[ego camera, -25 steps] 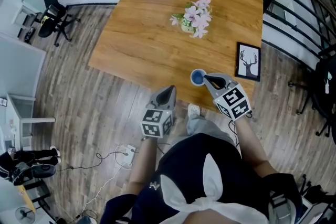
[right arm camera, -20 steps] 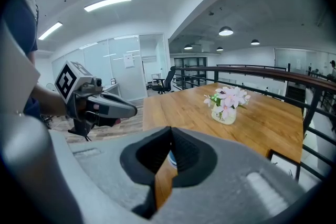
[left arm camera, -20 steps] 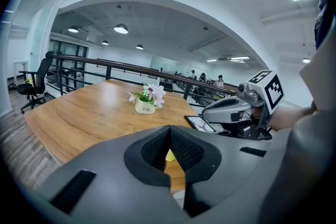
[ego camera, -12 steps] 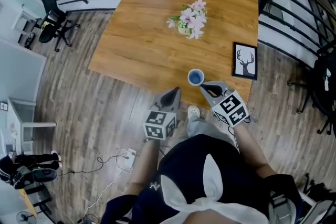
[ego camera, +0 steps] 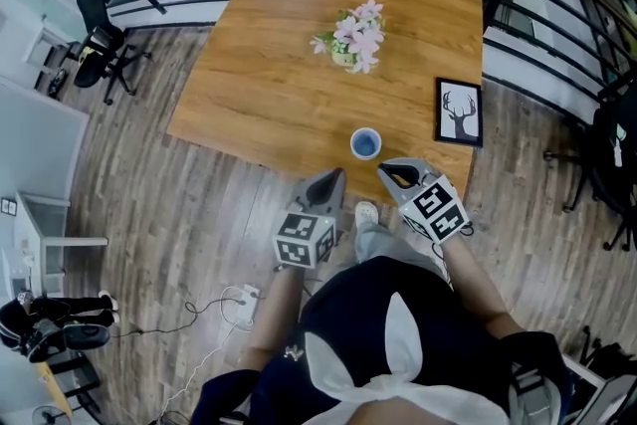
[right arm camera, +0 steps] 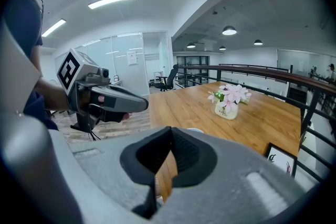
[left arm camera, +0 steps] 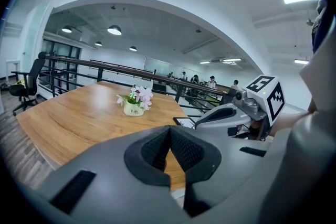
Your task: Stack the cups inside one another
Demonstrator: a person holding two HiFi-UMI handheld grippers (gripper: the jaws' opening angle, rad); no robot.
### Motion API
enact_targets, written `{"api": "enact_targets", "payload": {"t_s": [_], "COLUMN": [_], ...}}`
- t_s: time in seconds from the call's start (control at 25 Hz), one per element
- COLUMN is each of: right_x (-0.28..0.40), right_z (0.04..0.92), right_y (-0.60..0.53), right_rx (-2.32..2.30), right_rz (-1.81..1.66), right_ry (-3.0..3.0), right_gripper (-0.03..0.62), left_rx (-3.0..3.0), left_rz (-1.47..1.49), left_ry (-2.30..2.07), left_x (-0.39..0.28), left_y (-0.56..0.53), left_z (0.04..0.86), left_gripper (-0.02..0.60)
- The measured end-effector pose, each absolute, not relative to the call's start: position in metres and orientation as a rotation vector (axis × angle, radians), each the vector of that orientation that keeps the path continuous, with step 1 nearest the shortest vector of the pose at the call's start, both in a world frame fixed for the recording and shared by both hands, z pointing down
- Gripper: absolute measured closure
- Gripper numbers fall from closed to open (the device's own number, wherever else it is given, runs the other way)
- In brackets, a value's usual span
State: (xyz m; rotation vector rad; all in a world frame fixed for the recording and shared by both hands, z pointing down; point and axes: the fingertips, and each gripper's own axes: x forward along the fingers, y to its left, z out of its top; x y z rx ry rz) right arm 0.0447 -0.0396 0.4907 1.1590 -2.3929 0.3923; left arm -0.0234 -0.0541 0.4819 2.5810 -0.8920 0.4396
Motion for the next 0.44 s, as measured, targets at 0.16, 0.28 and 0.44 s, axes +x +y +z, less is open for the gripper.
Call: {"api": "enact_targets", "payload": {"t_s": [0.16, 0.28, 0.44], "right_x": [0.048, 0.049, 0.050], "right_z": [0.489, 0.488, 0.487], "right_y": [-0.032, -0.026, -0.016], "right_rx": [1.175, 1.181, 1.184], "right_rz": [0.392, 0.392, 0.394], "right_ry": [-2.391, -2.390, -2.388], "right_gripper": [0.597, 0.597, 0.597], "left_rx": [2.592, 2.597, 2.608], "left_rz": [0.436, 0.436, 0.426], "left_ry": [-0.885, -0.875, -0.866], "left_x": [-0.019, -0.016, -0.013], "left_y": [-0.048, -0.040, -0.032], "left_z": [0.479, 0.478, 0.476], "left_gripper": [0.565, 0.565, 0.565]}}
